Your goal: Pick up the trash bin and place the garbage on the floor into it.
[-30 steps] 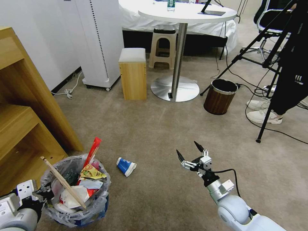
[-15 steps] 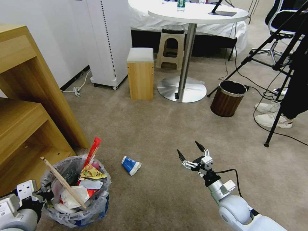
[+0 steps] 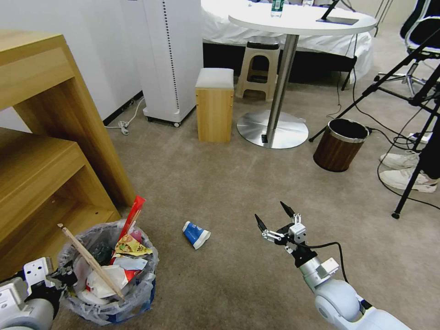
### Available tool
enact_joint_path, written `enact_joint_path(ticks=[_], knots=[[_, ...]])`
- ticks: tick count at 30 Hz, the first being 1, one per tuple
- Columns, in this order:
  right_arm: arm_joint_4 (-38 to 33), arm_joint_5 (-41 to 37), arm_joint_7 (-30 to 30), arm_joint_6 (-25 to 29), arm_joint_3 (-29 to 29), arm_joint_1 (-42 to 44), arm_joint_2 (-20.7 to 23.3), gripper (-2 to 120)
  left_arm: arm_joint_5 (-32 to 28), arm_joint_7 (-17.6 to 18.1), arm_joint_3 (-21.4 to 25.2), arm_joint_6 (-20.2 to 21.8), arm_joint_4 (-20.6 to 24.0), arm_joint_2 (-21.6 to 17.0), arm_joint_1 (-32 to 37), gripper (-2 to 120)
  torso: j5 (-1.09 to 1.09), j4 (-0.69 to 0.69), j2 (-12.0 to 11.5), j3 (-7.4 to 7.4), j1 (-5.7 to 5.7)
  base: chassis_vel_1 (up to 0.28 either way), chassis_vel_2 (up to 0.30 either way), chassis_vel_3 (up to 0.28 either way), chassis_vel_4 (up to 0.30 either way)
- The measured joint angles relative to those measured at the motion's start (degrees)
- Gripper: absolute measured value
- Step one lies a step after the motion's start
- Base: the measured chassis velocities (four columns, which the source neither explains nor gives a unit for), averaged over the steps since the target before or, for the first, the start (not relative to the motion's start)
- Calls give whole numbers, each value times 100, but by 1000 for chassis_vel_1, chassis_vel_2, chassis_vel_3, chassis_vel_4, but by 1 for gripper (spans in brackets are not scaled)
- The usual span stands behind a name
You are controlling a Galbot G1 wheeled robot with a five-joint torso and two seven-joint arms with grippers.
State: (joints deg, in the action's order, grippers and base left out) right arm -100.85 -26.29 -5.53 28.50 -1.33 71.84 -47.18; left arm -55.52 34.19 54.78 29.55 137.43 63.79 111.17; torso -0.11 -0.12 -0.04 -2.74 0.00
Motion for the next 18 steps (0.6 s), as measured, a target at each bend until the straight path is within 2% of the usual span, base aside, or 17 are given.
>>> enact_joint_path(ticks=[18], knots=[[-62,28,-17,-73,-45,55,53,100,4,48,-39,-26,10,-53,-21,1,0,0,0,0,0,0,0,0,0]])
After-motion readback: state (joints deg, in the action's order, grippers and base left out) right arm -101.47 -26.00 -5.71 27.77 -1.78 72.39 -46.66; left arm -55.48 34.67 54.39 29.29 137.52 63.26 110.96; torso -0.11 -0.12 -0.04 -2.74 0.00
